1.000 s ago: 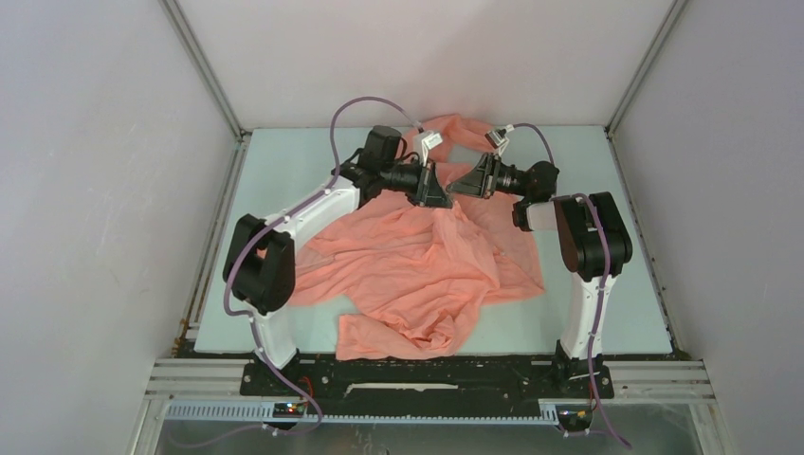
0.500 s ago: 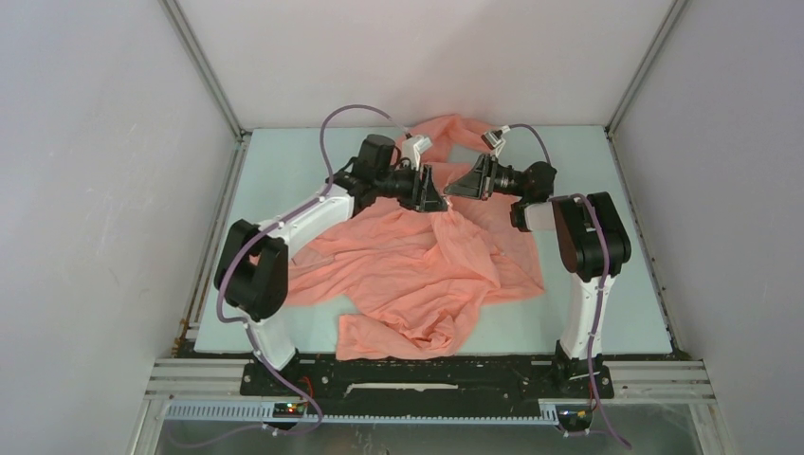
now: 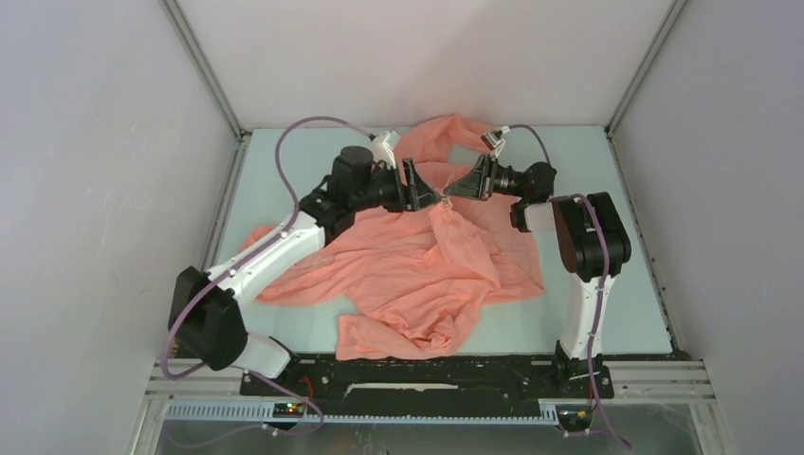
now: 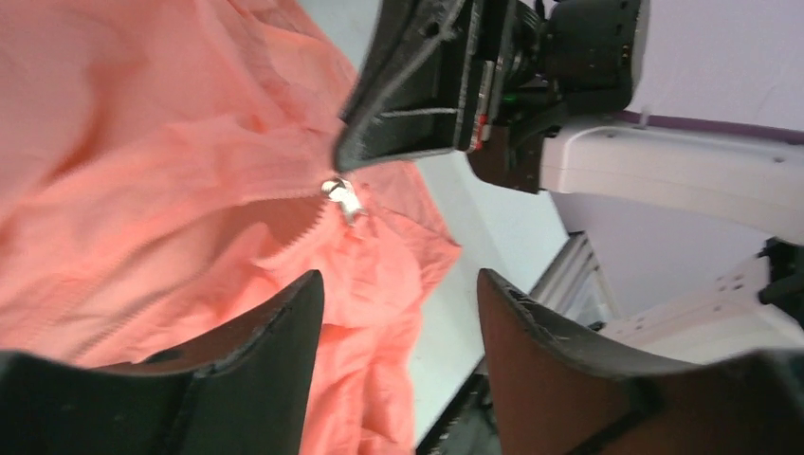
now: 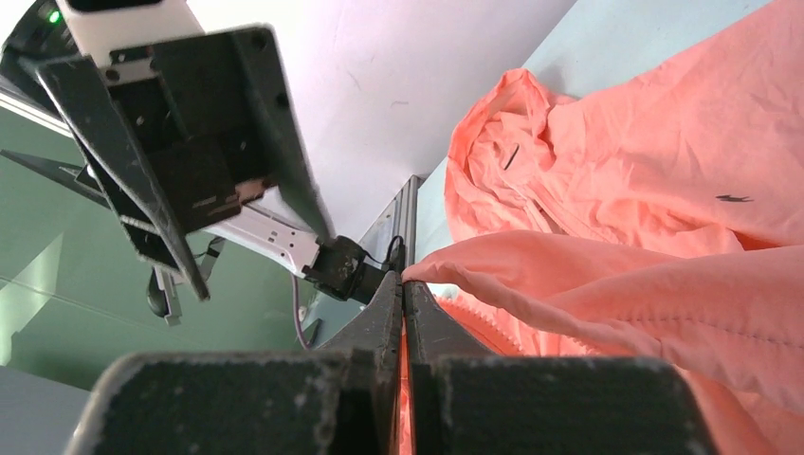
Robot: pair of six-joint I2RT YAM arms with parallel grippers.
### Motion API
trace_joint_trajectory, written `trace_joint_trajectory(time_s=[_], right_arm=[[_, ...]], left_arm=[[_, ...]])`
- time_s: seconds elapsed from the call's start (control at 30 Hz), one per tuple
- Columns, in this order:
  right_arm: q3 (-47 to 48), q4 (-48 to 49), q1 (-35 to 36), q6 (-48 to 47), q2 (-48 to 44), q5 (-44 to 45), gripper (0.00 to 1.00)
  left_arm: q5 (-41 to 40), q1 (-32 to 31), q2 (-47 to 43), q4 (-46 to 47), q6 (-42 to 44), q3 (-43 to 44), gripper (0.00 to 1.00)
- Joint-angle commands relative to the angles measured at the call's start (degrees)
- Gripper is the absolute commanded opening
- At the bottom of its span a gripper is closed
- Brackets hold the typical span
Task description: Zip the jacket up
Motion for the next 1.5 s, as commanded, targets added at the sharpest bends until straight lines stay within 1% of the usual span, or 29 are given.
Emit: trace_joint_trajectory(time_s=[0.0,0.07,0.17,0.27,0.3,0.4,0.5,0.8,0.97,1.3,1.4,1.47], right_arm=[[-0.8,3.8,-0.3,-0.4,-1.0,0.9,0.00],[-1.0,3.8,-0.5,-0.4,-1.1,1.1,0.00],[-1.2,3.8,-0.5,-0.5,-1.3,1.2,0.00],[-1.5,3.8,-0.5,-0.6,-1.5,1.3,0.00],[-1.7,3.8,-0.7,-0.6,-1.7,1.5,0.00],[-2.1,3.8,-0.9,-0.8,-2.2,1.6,0.00],[-2.4,3.8,-1.2,-0.8,-2.5,1.7,0.00],[-2.8,3.8,-1.2,-1.0,-2.9,1.8,0.00],[-2.8,3.8,-1.1,-1.0,-2.9,1.9,0.00],[-2.8,3.8,-0.9,-1.2,-2.8,2.0,0.00],[-2.8,3.8,-0.8,-1.2,-2.8,2.0,0.00],[-2.8,3.8,-0.8,-1.3,-2.8,2.0,0.00]], left_arm=[[-11.4,-7.1,-1.2,3.4,-15.7,-3.5,0.59],[-16.3,-10.0,-1.0,5.5,-20.6,-4.9,0.52],[-20.2,-12.8,0.6,9.1,-25.2,-5.9,0.50],[-21.8,-14.0,3.4,9.6,-26.7,-5.1,0.47],[-23.6,-14.2,4.5,9.5,-27.1,-4.9,0.46],[-26.8,-14.6,6.9,9.5,-27.8,-4.3,0.46],[-29.8,-15.1,8.7,8.6,-28.1,-3.4,0.43],[-33.2,-15.9,12.0,8.9,-28.0,-1.3,0.41],[-33.1,-16.1,12.7,10.3,-27.6,-0.7,0.41],[-33.7,-16.6,13.0,11.0,-25.6,0.6,0.32],[-34.4,-16.6,13.2,10.7,-25.4,0.7,0.33],[-34.7,-16.6,13.6,10.5,-25.3,0.8,0.37]])
